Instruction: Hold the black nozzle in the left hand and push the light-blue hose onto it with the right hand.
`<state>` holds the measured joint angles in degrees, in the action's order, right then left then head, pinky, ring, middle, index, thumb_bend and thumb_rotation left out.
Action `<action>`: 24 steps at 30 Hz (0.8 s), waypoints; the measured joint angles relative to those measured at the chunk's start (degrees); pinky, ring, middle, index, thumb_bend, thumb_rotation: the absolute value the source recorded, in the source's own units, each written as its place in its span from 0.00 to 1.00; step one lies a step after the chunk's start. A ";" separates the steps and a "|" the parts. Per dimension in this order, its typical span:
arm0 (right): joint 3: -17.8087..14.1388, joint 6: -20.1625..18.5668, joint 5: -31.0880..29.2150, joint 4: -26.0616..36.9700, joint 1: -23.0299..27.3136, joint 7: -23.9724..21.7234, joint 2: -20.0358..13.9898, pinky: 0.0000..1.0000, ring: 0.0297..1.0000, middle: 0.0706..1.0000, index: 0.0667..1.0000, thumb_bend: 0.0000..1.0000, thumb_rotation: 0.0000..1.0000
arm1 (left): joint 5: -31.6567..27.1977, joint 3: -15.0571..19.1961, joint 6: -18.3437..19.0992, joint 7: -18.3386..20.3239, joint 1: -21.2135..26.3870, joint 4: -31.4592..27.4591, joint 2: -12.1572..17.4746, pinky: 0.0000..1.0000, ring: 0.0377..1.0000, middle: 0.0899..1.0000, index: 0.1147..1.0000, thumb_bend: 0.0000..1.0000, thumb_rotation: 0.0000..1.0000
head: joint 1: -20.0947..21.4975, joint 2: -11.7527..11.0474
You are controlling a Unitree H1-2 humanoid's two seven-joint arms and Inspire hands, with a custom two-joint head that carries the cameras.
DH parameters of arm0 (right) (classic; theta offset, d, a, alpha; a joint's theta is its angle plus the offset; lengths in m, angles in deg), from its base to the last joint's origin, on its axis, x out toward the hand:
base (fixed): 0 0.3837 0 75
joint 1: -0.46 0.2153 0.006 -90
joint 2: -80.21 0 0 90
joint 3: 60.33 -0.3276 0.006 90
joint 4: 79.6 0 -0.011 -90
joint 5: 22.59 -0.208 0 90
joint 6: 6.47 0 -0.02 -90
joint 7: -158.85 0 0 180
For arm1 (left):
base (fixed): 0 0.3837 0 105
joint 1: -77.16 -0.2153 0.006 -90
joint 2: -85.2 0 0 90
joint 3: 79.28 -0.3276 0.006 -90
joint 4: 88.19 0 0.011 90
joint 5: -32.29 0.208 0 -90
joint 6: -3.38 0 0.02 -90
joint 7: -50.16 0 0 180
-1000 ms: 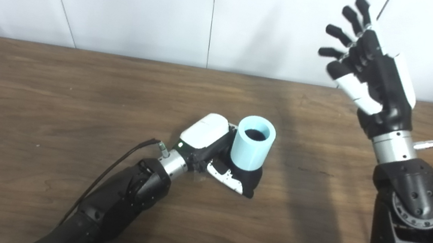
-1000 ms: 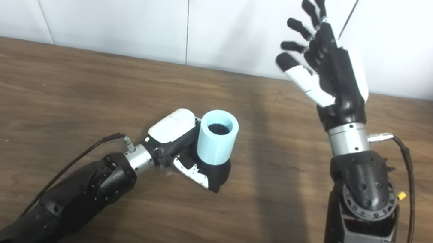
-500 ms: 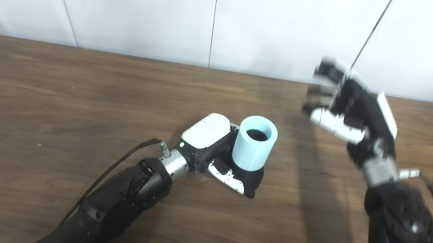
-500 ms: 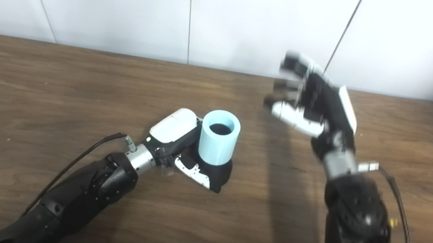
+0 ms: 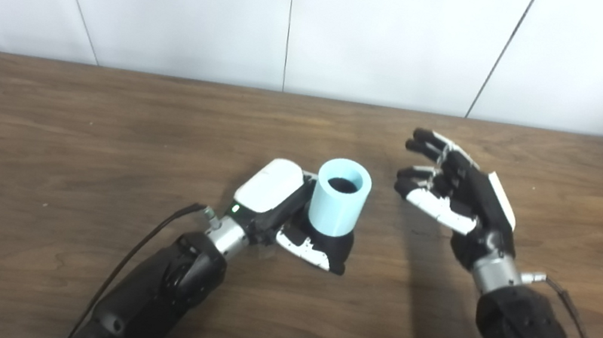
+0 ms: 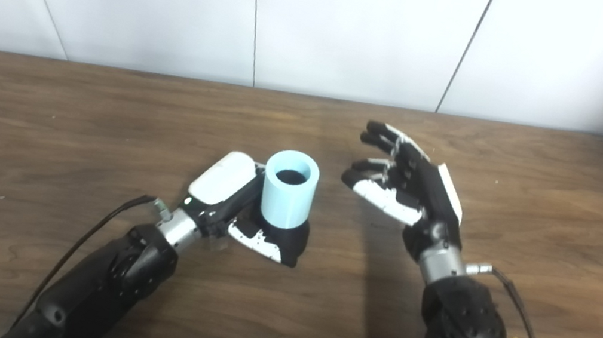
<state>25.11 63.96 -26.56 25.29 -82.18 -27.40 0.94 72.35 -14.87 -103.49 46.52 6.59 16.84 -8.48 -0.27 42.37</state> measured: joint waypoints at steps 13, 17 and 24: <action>-1.78 -0.07 -2.19 -2.43 -0.52 4.23 3.25 0.41 0.60 0.78 0.77 0.54 0.21 | -10.60 9.88 14.34 11.65 -6.54 -13.42 -1.07 0.86 1.00 1.00 1.00 0.98 0.37 | 0.35 0.44; -2.01 0.04 -2.42 -2.73 -0.54 5.11 4.06 0.39 0.56 0.76 0.77 0.53 0.21 | -10.94 10.86 14.84 11.60 -6.58 -13.40 -1.08 0.83 1.00 1.00 1.00 0.95 0.27 | 0.35 0.79; -1.96 1.38 -3.02 -2.72 -1.95 5.45 4.98 0.37 0.53 0.75 0.76 0.56 0.23 | -10.98 10.84 14.83 11.22 -6.65 -12.99 -1.18 0.80 1.00 1.00 1.00 0.98 0.21 | 0.35 1.23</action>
<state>23.16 65.35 -29.58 22.57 -84.13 -21.96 5.91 61.37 -4.04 -88.67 57.75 -0.06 3.85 -9.66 0.09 43.59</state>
